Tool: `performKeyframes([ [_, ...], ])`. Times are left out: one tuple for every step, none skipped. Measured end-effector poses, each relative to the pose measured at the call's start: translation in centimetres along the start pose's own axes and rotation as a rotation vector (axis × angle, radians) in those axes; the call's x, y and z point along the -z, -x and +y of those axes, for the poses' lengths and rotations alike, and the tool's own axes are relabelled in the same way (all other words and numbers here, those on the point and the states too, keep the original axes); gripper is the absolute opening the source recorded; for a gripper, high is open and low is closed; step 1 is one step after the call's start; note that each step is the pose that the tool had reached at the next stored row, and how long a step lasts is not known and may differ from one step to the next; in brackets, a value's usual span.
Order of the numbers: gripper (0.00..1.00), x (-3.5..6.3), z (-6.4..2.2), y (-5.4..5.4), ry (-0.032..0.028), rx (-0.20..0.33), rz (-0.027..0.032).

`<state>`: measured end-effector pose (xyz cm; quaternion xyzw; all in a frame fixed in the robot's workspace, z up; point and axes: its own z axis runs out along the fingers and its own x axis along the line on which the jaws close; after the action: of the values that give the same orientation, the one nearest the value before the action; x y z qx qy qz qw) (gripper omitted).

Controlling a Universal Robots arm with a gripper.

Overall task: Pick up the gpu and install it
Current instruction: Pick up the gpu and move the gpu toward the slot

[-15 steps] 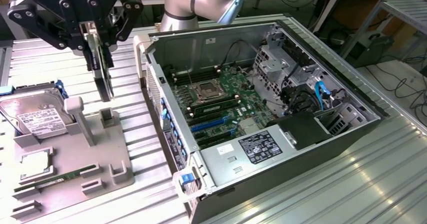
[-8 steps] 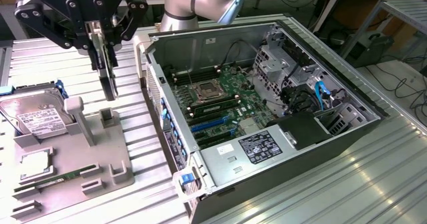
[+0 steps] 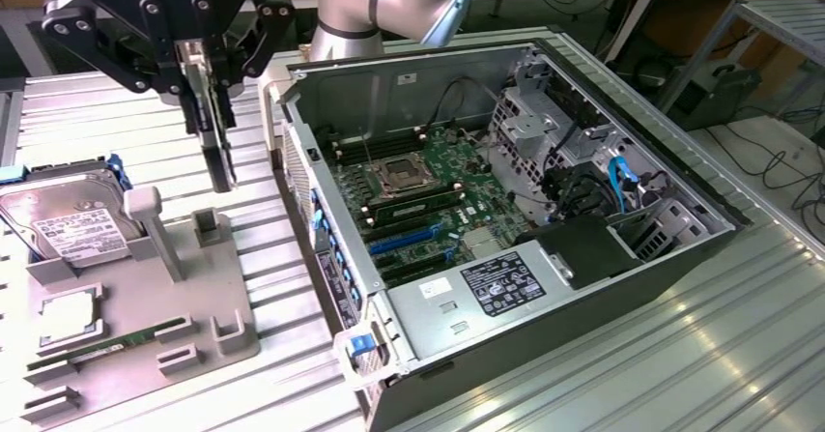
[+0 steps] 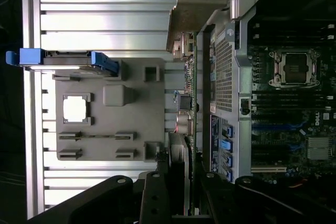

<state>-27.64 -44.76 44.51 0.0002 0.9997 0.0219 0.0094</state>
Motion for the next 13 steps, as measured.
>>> performKeyframes([
  [0.27,0.0,0.0,0.07,-0.0001,0.0,0.0001],
  [0.27,0.0,0.0,0.14,0.0,0.0,0.0],
  [0.27,0.0,0.0,0.21,0.0,0.0,0.0],
  [0.27,0.0,0.0,0.27,0.0,0.0,0.0],
  [0.27,0.0,0.0,0.34,0.0,0.0,0.0],
  [0.27,-0.01,0.0,0.4,0.0,0.0,0.0],
  [0.27,-0.01,0.0,0.49,0.0,0.0,0.0],
  [0.27,-0.01,0.0,0.55,0.0,0.0,0.0],
  [0.27,-0.01,0.0,0.62,0.0,0.0,0.0],
  [0.27,-0.01,0.0,0.68,-0.0001,0.0,0.0],
  [0.27,-0.01,0.0,0.75,0.0,0.0,0.0],
  [0.27,-0.01,0.0,0.83,0.0,0.0,0.0],
  [0.27,-0.02,0.0,0.92,0.0,0.0,0.0],
])
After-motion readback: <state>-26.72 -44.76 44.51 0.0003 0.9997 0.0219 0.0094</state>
